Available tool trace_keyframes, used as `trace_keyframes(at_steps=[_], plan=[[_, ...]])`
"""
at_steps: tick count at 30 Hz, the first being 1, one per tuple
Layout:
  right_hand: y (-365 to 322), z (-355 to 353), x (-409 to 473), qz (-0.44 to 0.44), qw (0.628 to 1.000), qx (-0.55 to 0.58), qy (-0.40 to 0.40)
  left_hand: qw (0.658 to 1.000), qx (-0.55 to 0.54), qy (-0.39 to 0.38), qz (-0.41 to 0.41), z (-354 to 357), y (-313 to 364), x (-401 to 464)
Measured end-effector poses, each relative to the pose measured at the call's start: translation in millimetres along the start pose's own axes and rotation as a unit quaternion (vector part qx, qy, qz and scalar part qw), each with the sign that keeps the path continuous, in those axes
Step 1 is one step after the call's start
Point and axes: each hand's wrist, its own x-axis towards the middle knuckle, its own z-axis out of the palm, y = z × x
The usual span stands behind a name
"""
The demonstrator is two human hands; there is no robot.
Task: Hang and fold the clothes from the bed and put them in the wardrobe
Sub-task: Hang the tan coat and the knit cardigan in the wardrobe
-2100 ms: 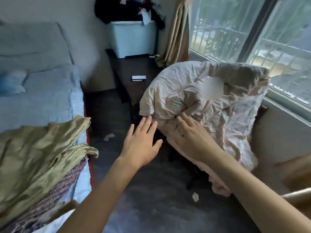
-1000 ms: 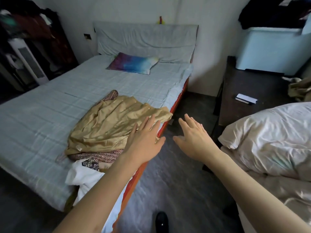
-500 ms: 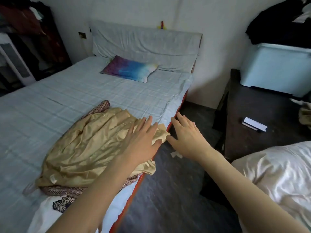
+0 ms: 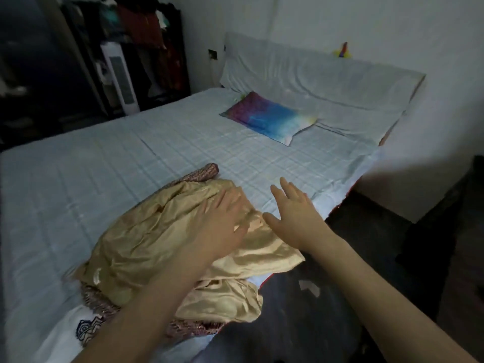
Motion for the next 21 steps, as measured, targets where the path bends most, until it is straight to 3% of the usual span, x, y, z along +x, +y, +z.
trace_keyframes(at_steps=[9,21], plan=[[5.9,3.6,124.5,-0.18,0.982,0.004,-0.054,0.98,0.011,-0.015,-0.197,16.9,-27.6,40.4],[-130.7,76.1,215.7,-0.399,0.904,-0.023,-0.149,0.91,0.038,0.014,-0.413,33.8,-144.3,-5.5]])
